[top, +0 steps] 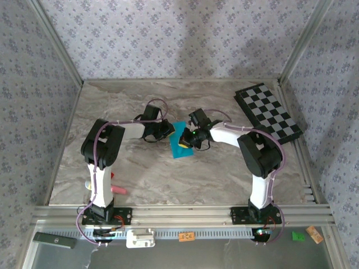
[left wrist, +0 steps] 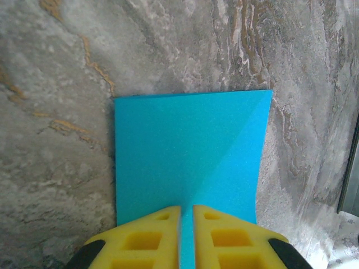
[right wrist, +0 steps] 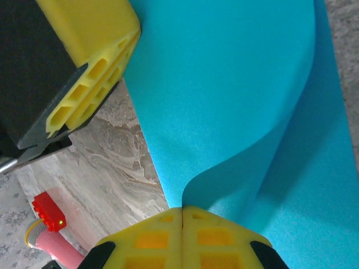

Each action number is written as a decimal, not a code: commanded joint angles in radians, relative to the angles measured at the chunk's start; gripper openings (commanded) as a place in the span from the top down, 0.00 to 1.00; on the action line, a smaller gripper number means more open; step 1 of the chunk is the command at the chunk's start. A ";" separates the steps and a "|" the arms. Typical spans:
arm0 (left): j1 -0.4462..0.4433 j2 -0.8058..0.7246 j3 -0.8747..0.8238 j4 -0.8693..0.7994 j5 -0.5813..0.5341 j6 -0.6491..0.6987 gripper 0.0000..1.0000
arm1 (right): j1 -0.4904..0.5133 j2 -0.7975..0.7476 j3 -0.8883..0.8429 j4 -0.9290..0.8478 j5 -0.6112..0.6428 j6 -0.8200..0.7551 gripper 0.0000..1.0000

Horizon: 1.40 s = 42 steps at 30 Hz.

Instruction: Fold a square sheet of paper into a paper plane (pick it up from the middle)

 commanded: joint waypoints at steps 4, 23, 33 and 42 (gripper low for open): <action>-0.004 0.033 -0.024 -0.025 0.002 0.011 0.87 | 0.010 0.040 0.026 0.063 0.029 0.042 1.00; -0.003 0.043 -0.032 -0.015 0.011 0.003 0.87 | 0.014 0.091 0.031 0.112 0.038 0.069 1.00; -0.003 0.049 -0.031 -0.009 0.019 0.000 0.88 | 0.014 0.113 0.070 0.116 0.046 0.059 1.00; -0.003 0.052 -0.031 -0.009 0.023 -0.002 0.88 | 0.014 0.119 0.072 0.112 0.061 0.056 1.00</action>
